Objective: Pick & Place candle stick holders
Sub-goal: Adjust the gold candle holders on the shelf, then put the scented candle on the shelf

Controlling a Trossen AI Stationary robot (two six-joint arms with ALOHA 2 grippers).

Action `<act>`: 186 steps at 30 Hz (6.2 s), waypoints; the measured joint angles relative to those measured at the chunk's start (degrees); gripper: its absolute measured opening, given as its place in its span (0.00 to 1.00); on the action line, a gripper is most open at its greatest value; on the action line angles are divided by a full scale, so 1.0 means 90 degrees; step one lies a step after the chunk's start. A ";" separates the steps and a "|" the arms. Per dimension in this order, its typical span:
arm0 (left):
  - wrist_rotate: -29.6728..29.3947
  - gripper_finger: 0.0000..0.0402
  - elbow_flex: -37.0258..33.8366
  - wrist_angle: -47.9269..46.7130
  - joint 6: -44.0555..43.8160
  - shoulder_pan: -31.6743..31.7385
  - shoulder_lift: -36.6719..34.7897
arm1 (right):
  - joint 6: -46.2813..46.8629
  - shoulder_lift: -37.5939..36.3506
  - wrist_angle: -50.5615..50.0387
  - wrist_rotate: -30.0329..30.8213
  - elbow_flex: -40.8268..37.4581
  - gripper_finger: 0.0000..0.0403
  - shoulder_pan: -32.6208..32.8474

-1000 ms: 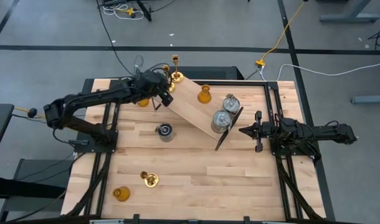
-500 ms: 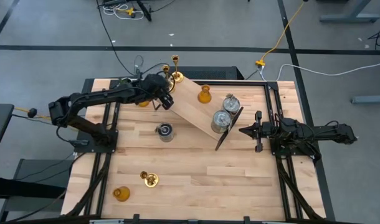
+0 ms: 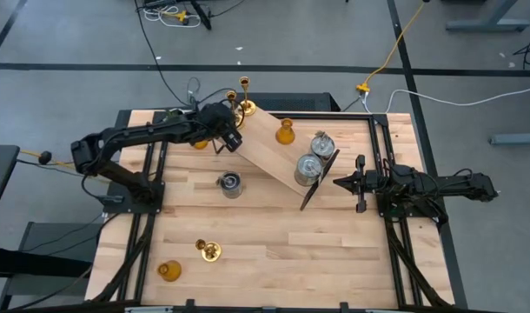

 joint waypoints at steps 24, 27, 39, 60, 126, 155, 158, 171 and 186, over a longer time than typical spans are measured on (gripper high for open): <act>0.0042 0.02 0.0002 0.0200 -0.0007 0.0073 0.0093 | 0.0000 0.0000 0.0000 0.0000 0.0000 0.01 -0.0001; 0.0011 0.02 0.0035 0.0175 -0.0007 0.0013 0.0095 | 0.0000 0.0002 0.0000 0.0000 0.0000 0.01 -0.0001; 0.0015 0.02 0.0492 -0.0135 -0.0184 -0.0362 -0.0029 | 0.0000 0.0001 0.0000 0.0000 0.0000 0.01 0.0000; 0.0044 0.02 0.1283 -0.1969 -0.0223 -0.1548 -0.0972 | 0.0000 0.0002 0.0000 0.0000 0.0000 0.01 0.0000; 0.1534 0.71 0.1243 -0.3982 -0.1312 -0.3694 -0.1026 | 0.0000 0.0002 0.0002 0.0000 -0.0002 0.01 0.0000; 0.3222 0.86 0.1243 -0.4429 -0.0356 -0.4423 -0.0862 | 0.0000 0.0001 0.0002 0.0000 0.0000 0.01 -0.0001; 0.3405 0.86 0.1243 -0.4439 -0.0343 -0.4693 -0.0862 | 0.0000 0.0000 0.0002 -0.0002 -0.0002 0.01 -0.0001; 0.3549 0.86 0.1245 -0.5243 0.0498 -0.5835 -0.0867 | 0.0000 -0.0001 0.0002 0.0000 0.0000 0.01 0.0000; 0.3012 0.86 0.1245 -0.4427 0.0498 -0.6776 -0.0871 | 0.0000 0.0001 0.0002 0.0000 0.0000 0.01 0.0001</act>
